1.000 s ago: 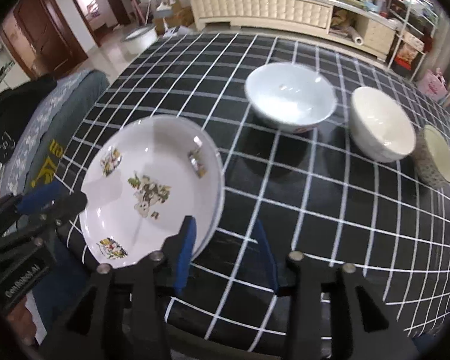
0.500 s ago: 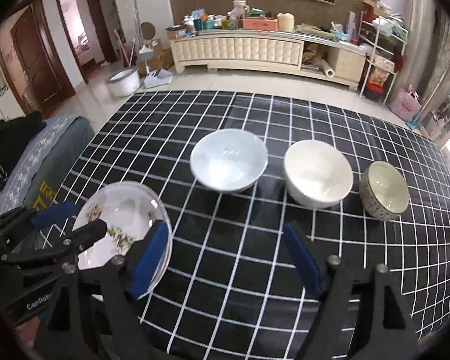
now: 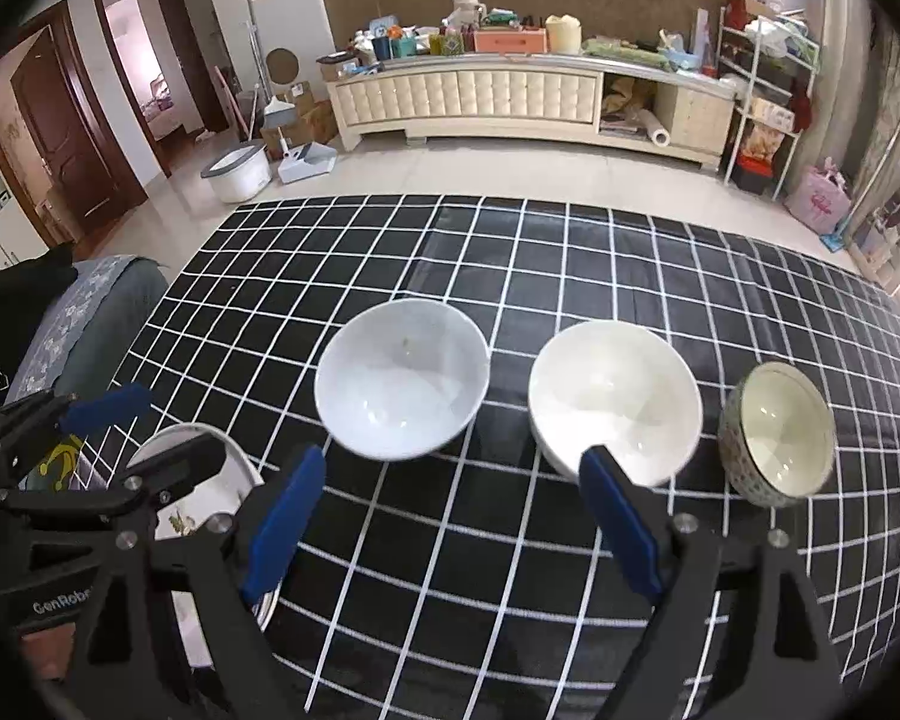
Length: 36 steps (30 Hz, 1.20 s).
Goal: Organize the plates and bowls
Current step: 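Open the left tool to release the plate rim and withdraw, then move the left tool to the plain white bowl and grip its rim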
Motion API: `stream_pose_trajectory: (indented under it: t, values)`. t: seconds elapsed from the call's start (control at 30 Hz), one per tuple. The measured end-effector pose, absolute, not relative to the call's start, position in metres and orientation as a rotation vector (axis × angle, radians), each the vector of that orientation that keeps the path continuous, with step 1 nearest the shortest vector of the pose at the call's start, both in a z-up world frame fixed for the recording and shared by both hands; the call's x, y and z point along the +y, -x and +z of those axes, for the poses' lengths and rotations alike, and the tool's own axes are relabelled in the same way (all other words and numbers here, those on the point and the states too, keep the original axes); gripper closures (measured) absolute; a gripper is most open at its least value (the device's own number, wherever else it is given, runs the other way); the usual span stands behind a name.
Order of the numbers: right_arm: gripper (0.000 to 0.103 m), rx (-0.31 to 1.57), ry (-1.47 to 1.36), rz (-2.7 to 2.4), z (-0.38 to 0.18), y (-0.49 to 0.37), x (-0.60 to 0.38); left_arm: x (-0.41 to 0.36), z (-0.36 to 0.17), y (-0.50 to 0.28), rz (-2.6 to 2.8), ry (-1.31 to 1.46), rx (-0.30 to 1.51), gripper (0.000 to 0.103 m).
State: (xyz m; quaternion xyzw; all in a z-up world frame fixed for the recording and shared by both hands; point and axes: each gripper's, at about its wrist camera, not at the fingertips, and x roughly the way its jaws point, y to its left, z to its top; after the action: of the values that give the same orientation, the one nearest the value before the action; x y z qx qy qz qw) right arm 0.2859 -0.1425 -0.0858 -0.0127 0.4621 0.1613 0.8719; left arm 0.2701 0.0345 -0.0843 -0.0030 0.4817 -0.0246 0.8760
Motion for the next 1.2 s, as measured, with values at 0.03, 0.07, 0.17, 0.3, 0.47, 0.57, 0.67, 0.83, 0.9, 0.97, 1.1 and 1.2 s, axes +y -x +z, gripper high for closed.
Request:
stream_pose_trajectory:
  t: [0.03,0.07,0.17,0.3,0.47,0.57,0.67,0.83,0.9,0.97,1.1,1.2]
  values:
    - [0.013,0.967,0.032,0.337,-0.086,-0.289,-0.141,0.035,-0.086,-0.277,-0.051,0.010,1.009,0.034]
    - [0.014,0.966,0.039,0.338,-0.087,-0.294,-0.141,0.035,-0.087,-0.281,-0.053,0.012,1.012,0.034]
    - [0.014,0.972,0.062,0.337,-0.092,-0.304,-0.139,0.039,-0.094,-0.299,-0.056,0.027,1.032,0.034]
    - [0.014,0.981,0.090,0.343,-0.099,-0.318,-0.133,0.046,-0.104,-0.320,-0.046,0.041,1.053,0.034]
    - [0.014,1.004,0.118,0.354,-0.108,-0.337,-0.129,0.052,-0.118,-0.342,-0.058,0.055,1.085,0.034]
    - [0.014,1.011,0.188,0.332,-0.115,-0.347,-0.123,0.051,-0.125,-0.353,-0.071,0.037,1.094,0.034]
    - [0.014,1.031,0.209,0.352,-0.121,-0.356,-0.120,0.046,-0.132,-0.364,-0.079,0.016,1.105,0.034]
    - [0.024,1.056,0.255,0.373,-0.131,-0.366,-0.113,0.049,-0.146,-0.377,-0.073,0.013,1.140,0.038]
    - [0.030,1.068,0.261,0.383,-0.136,-0.370,-0.110,0.048,-0.152,-0.378,-0.080,0.008,1.153,0.045]
    - [0.036,1.093,0.259,0.389,-0.143,-0.373,-0.108,0.046,-0.156,-0.379,-0.080,-0.007,1.160,0.052]
    - [0.053,1.129,0.235,0.398,-0.155,-0.374,-0.109,0.045,-0.162,-0.382,-0.111,0.030,1.183,0.060]
    - [0.058,1.136,0.221,0.396,-0.159,-0.375,-0.110,0.045,-0.165,-0.381,-0.124,0.034,1.187,0.067]
